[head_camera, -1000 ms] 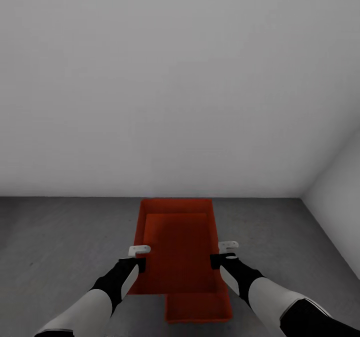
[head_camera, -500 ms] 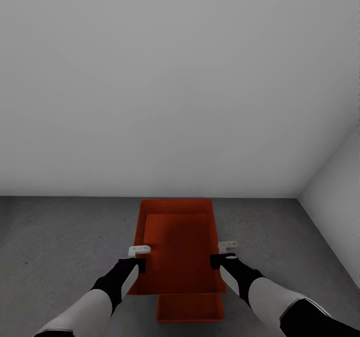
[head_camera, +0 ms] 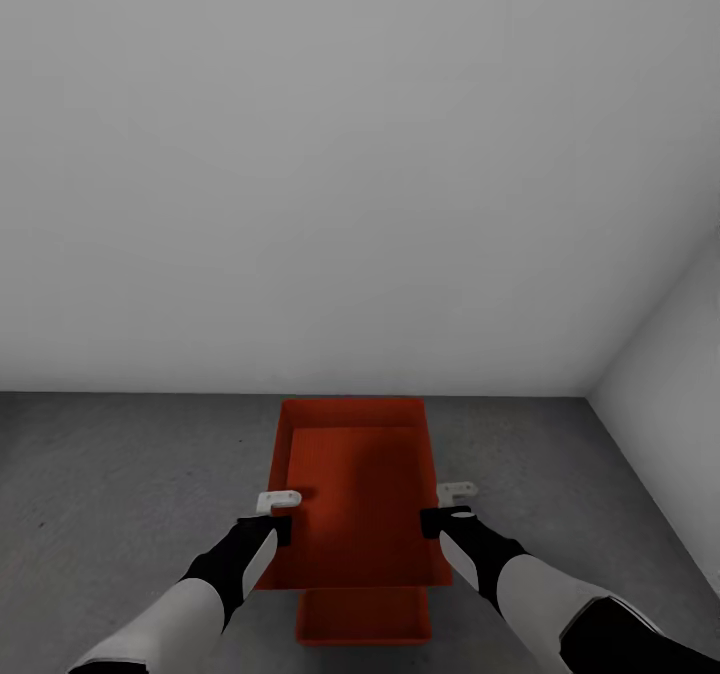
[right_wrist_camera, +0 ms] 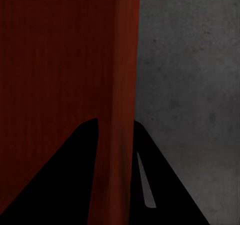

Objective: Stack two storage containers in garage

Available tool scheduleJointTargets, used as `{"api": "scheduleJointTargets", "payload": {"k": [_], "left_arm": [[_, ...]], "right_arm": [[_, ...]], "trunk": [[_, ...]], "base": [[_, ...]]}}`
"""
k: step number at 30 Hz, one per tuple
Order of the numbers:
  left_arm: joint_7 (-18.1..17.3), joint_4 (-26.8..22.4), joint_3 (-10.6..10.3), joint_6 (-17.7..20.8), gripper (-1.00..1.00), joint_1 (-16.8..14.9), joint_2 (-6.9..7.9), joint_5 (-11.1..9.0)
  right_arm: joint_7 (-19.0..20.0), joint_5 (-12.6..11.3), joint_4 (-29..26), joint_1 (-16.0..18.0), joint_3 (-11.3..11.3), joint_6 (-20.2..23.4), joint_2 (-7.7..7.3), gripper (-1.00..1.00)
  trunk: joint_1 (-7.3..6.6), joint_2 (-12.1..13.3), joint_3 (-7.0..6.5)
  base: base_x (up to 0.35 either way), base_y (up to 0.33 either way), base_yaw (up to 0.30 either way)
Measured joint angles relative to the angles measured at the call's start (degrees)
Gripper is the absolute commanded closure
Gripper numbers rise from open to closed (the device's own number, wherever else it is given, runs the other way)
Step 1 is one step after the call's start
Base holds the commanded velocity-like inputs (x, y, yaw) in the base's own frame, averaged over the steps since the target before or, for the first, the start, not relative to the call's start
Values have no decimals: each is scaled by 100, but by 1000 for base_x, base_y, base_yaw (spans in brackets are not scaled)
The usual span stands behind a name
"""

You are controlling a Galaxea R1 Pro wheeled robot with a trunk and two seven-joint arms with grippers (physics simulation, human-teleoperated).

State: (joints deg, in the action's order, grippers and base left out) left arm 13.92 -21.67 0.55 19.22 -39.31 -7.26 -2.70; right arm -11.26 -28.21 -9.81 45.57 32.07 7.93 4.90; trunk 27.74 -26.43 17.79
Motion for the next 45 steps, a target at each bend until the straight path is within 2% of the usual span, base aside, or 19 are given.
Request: {"api": "scheduleJointTargets", "payload": {"k": [20, 45], "left_arm": [[0, -4, -2, -1, 100, 0, -1, 6], [0, -5, -2, -3, 100, 0, -1, 5]], "right_arm": [[0, -5, -1, -3, 0, -9, -1, 100], [2, 2, 0, -2, -5, -12, -1, 100]], "trunk": [[0, 0, 0], [0, 0, 0]], "base": [[0, -1, -138], [0, 0, 63]]}}
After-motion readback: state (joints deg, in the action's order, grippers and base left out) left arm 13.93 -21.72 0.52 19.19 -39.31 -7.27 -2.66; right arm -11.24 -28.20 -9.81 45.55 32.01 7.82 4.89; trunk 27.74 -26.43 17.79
